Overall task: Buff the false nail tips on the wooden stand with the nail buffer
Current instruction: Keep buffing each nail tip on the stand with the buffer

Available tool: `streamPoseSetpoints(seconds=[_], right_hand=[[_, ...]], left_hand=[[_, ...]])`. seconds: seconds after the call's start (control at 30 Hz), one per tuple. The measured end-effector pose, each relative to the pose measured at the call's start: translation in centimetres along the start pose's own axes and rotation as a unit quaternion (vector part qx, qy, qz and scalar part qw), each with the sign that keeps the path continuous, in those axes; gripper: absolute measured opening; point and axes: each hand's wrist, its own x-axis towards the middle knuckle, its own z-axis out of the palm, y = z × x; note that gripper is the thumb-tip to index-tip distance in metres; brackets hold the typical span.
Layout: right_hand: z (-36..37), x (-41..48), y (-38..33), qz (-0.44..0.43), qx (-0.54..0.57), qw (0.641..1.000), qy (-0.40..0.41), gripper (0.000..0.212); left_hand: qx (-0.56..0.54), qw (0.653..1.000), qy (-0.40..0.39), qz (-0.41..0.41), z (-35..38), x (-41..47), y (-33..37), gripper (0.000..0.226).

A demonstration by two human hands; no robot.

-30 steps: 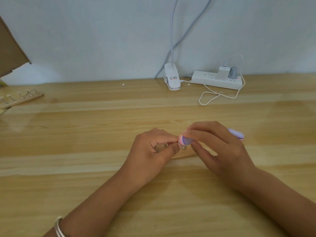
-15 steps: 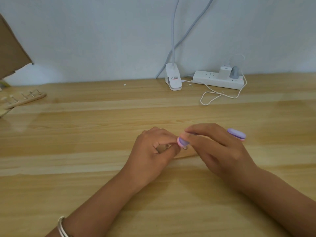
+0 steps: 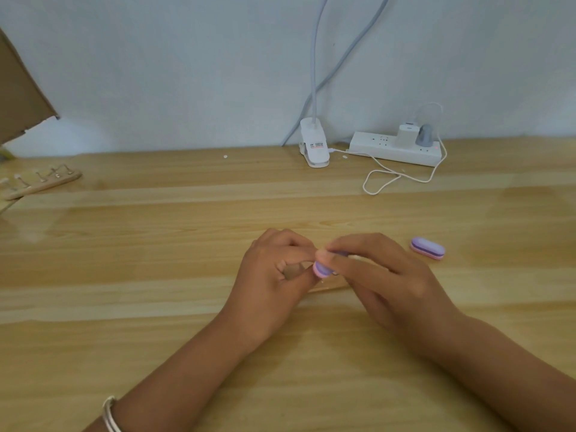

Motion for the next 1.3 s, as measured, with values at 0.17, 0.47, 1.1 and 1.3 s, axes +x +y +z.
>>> streamPoseSetpoints(seconds=[0.17, 0.47, 1.1, 1.3], right_hand=[[-0.6, 0.2, 1.0, 0.004, -0.039, 0.999, 0.004, 0.032], [-0.5, 0.3, 0.8, -0.018, -0.039, 0.999, 0.008, 0.031], [-0.5, 0.1, 1.1, -0.019, -0.026, 0.999, 0.035, 0.025], [-1.1, 0.2, 1.4, 0.047, 0.011, 0.996, 0.076, 0.024]], left_hand=[[0.007, 1.000, -0.001, -0.009, 0.0, 0.1, 0.1, 0.009], [0.005, 1.000, 0.000, -0.006, 0.0, 0.0, 0.0, 0.011], [-0.113, 0.993, -0.004, -0.047, -0.2, 0.0, 0.1, 0.010], [-0.137, 0.989, -0.007, -0.055, -0.2, 0.1, 0.0, 0.011]])
